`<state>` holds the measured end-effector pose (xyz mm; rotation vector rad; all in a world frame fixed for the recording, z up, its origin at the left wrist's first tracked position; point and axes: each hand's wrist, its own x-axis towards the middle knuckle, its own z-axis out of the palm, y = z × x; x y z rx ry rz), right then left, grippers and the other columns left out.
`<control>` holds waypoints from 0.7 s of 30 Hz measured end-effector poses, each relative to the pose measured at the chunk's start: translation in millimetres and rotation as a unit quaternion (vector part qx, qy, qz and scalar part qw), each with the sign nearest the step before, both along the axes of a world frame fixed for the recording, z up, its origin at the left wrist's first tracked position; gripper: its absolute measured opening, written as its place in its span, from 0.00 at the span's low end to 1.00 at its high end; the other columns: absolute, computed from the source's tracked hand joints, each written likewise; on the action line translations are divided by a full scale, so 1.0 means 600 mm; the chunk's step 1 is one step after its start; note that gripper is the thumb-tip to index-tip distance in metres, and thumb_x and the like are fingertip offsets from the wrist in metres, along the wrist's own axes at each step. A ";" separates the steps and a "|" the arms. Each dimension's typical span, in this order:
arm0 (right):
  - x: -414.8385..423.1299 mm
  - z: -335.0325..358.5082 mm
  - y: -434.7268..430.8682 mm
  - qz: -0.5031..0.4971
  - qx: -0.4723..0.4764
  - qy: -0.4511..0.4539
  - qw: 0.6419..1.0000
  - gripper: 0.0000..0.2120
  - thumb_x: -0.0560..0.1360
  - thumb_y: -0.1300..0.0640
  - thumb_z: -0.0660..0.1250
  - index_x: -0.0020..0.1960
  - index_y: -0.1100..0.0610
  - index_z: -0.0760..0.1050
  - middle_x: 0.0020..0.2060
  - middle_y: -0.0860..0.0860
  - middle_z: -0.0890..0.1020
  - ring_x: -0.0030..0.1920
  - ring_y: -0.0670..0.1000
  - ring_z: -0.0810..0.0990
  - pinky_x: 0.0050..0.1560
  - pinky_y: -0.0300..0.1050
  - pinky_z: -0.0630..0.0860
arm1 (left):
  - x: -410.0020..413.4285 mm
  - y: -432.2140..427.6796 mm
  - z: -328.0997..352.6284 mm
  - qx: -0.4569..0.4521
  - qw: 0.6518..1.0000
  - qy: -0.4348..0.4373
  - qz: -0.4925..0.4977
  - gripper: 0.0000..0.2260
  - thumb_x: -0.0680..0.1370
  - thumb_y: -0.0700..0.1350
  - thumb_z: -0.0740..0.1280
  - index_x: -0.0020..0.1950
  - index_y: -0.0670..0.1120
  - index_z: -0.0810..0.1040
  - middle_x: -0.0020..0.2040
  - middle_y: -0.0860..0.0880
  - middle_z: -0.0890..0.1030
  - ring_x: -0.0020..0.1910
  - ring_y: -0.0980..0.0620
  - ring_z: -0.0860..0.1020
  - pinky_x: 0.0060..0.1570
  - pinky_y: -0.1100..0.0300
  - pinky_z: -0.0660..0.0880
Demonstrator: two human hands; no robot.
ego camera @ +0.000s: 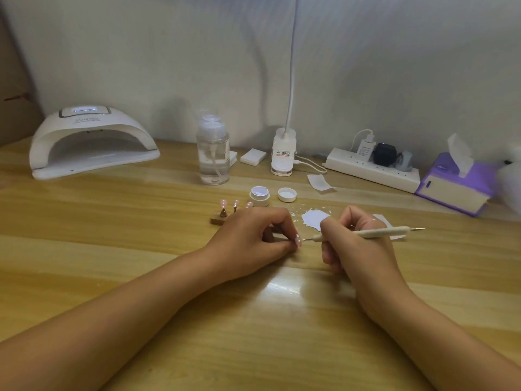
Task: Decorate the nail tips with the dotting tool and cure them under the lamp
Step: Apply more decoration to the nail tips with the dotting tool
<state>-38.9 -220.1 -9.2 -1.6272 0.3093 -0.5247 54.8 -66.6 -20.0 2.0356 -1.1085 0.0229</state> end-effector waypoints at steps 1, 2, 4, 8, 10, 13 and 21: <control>0.000 -0.001 0.000 0.003 -0.005 0.001 1.000 0.17 0.70 0.64 0.66 0.27 0.52 0.65 0.20 0.54 0.75 0.21 0.49 0.70 0.22 0.36 0.66 | 0.000 0.000 0.000 0.000 1.000 -0.002 0.002 0.06 0.73 0.43 0.75 0.41 0.54 0.81 0.39 0.69 0.80 0.33 0.60 0.77 0.38 0.74 0.67; 0.001 -0.002 0.000 0.004 -0.010 0.003 1.000 0.17 0.70 0.64 0.66 0.27 0.52 0.65 0.20 0.55 0.75 0.21 0.49 0.70 0.22 0.36 0.66 | 0.000 0.000 0.000 0.001 1.000 -0.004 0.004 0.06 0.73 0.43 0.75 0.41 0.54 0.81 0.39 0.69 0.80 0.34 0.60 0.77 0.39 0.74 0.67; 0.001 -0.004 0.000 0.008 -0.016 0.006 1.000 0.17 0.70 0.64 0.67 0.28 0.52 0.65 0.21 0.56 0.77 0.21 0.48 0.70 0.22 0.34 0.66 | 0.000 0.000 0.000 0.001 1.000 -0.005 0.003 0.06 0.73 0.43 0.75 0.41 0.54 0.81 0.39 0.68 0.80 0.34 0.59 0.78 0.40 0.73 0.68; 0.003 -0.006 -0.001 0.021 -0.023 0.009 0.999 0.13 0.69 0.62 0.67 0.30 0.53 0.66 0.23 0.57 0.79 0.21 0.47 0.71 0.22 0.34 0.66 | 0.002 0.000 -0.001 0.000 1.000 0.001 -0.001 0.05 0.73 0.43 0.75 0.42 0.53 0.82 0.40 0.65 0.81 0.34 0.59 0.78 0.39 0.68 0.70; 0.003 -0.007 -0.001 0.022 -0.021 0.008 0.999 0.13 0.68 0.62 0.67 0.30 0.53 0.66 0.23 0.57 0.79 0.21 0.46 0.71 0.22 0.33 0.66 | 0.003 -0.001 -0.001 -0.001 1.000 0.001 -0.001 0.05 0.73 0.43 0.75 0.42 0.53 0.81 0.39 0.66 0.80 0.33 0.58 0.78 0.38 0.67 0.70; 0.005 -0.006 0.000 0.027 -0.020 0.012 0.999 0.10 0.65 0.58 0.67 0.31 0.54 0.66 0.23 0.57 0.79 0.20 0.47 0.71 0.22 0.33 0.66 | 0.004 -0.001 -0.002 -0.001 1.000 -0.001 -0.001 0.06 0.73 0.43 0.75 0.41 0.53 0.81 0.38 0.68 0.79 0.33 0.57 0.78 0.36 0.68 0.69; 0.004 -0.004 0.001 0.025 -0.022 0.014 0.999 0.09 0.63 0.56 0.65 0.28 0.51 0.66 0.23 0.57 0.79 0.21 0.47 0.71 0.22 0.34 0.66 | 0.004 -0.002 -0.003 -0.006 1.000 0.006 -0.002 0.04 0.73 0.43 0.75 0.42 0.50 0.82 0.40 0.63 0.82 0.33 0.59 0.78 0.36 0.70 0.68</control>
